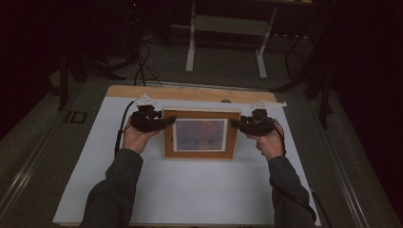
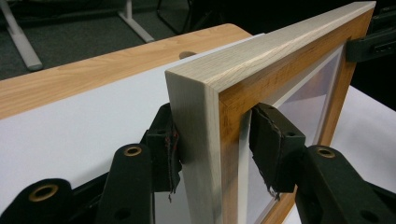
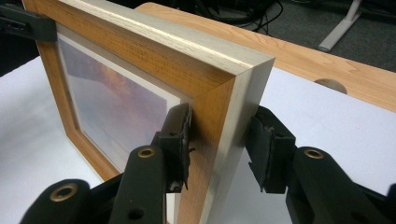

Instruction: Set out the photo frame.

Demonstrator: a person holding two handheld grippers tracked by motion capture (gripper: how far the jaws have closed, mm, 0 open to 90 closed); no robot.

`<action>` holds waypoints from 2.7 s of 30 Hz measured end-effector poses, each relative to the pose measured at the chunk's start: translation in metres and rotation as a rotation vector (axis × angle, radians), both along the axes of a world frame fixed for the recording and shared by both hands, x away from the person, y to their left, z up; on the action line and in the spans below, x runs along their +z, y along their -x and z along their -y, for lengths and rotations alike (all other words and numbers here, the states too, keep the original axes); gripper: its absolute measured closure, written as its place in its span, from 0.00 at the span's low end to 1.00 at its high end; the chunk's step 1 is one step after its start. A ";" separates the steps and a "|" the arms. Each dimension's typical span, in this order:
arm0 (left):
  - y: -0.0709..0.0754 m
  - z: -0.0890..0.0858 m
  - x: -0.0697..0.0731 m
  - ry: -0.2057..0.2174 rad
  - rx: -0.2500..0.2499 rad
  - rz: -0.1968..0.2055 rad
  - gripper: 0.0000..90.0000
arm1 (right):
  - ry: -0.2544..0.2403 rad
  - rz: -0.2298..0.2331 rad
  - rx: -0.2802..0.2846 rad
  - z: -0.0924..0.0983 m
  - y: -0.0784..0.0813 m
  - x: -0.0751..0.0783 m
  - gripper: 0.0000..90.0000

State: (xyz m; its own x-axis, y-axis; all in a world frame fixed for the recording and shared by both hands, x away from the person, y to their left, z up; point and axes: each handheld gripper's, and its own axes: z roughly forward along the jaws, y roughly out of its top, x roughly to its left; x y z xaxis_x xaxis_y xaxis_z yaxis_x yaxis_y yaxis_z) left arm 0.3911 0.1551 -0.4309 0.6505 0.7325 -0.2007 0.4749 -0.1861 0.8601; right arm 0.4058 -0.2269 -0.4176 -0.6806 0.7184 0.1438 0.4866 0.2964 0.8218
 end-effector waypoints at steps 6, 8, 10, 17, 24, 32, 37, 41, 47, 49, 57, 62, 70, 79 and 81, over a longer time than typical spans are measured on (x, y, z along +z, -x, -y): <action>0.002 0.000 0.000 0.007 0.004 -0.002 0.62 | -0.002 0.001 0.003 0.000 0.000 0.000 0.68; 0.002 0.000 -0.001 0.010 0.004 -0.004 0.62 | -0.003 0.003 0.003 0.000 0.000 0.000 0.68; 0.002 0.000 -0.001 0.012 0.003 -0.006 0.62 | -0.003 0.001 0.003 0.000 0.000 -0.001 0.67; 0.003 -0.001 0.000 0.018 0.002 -0.017 0.63 | -0.001 0.004 0.001 0.000 -0.001 -0.001 0.67; 0.003 -0.002 0.000 0.021 -0.003 -0.021 0.63 | 0.005 0.005 -0.001 -0.001 0.000 -0.001 0.67; 0.004 -0.003 -0.002 0.002 0.004 -0.031 0.59 | 0.013 0.007 0.002 0.001 0.003 -0.002 0.64; 0.005 -0.005 -0.001 0.010 0.002 -0.028 0.57 | 0.011 0.004 0.001 0.005 0.005 -0.002 0.63; 0.009 -0.009 0.001 0.008 0.001 -0.026 0.57 | 0.006 0.003 0.010 0.006 0.007 -0.002 0.62; 0.013 -0.016 0.001 0.004 0.005 -0.025 0.56 | 0.008 -0.005 0.023 0.009 0.010 -0.002 0.61; 0.014 -0.019 0.002 0.000 0.006 -0.024 0.57 | 0.012 -0.005 0.026 0.011 0.011 -0.001 0.61; 0.018 -0.029 0.004 -0.013 0.016 -0.027 0.57 | 0.007 -0.003 0.019 0.021 0.014 0.002 0.63; 0.020 -0.032 0.004 -0.029 0.012 -0.025 0.57 | 0.015 -0.009 0.017 0.025 0.015 0.001 0.64; 0.023 -0.040 0.004 -0.053 0.023 -0.030 0.57 | 0.028 -0.017 0.006 0.033 0.017 -0.002 0.66; 0.025 -0.052 0.000 -0.072 0.042 -0.038 0.57 | 0.044 -0.039 -0.002 0.038 0.017 -0.011 0.67; 0.026 -0.055 -0.002 -0.074 0.048 -0.041 0.57 | 0.047 -0.044 -0.005 0.040 0.017 -0.013 0.68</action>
State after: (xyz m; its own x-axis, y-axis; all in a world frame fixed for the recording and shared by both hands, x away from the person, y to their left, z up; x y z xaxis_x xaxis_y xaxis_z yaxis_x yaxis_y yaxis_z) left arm 0.3647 0.2097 -0.4325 0.6067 0.7764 -0.1704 0.5195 -0.2251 0.8243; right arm 0.3889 -0.2669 -0.4310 -0.6703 0.7287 0.1401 0.5240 0.3312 0.7847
